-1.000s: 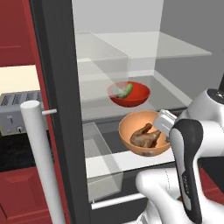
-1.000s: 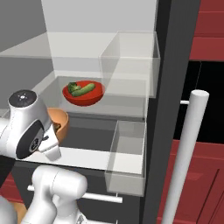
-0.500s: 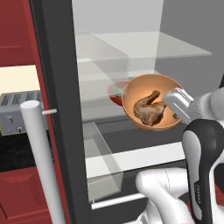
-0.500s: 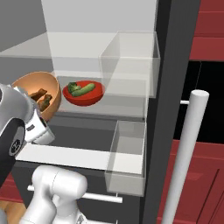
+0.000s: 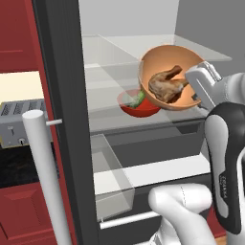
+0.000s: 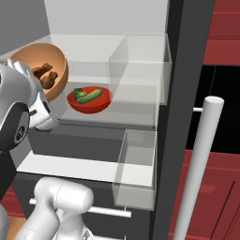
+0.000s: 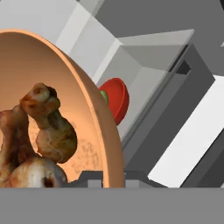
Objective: Place the bowl with the broccoli and cucumber on the second highest shelf of the fridge. Place the bowl with the chicken drumsticks on the top shelf of the fridge.
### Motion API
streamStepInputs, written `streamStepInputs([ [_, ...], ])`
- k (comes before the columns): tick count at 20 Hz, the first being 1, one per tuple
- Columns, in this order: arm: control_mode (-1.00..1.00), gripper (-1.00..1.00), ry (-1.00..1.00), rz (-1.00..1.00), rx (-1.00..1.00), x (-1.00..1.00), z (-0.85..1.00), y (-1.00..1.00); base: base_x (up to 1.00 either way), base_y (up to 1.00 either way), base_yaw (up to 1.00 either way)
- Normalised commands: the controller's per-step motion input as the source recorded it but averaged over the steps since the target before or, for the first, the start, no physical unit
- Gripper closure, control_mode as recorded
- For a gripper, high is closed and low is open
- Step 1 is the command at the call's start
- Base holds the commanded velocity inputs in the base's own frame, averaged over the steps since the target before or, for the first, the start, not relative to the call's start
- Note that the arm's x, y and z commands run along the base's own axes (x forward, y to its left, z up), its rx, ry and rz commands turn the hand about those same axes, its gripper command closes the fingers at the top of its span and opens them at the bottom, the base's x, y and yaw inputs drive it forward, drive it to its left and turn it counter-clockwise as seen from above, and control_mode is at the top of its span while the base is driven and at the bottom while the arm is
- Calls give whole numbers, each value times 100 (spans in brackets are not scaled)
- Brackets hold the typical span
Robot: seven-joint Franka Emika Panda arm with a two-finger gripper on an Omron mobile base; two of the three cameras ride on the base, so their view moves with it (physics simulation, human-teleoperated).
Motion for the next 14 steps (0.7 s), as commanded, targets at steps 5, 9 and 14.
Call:
streamStepInputs([
  [5, -100, 100, -11, -18, 0, 89, 59, -8, 0, 0, 0],
  [9, -100, 100, 1, -12, 4, 100, 34, -9, 0, 0, 0],
  [14, -100, 100, 4, -5, 14, 100, 31, -8, 0, 0, 0],
])
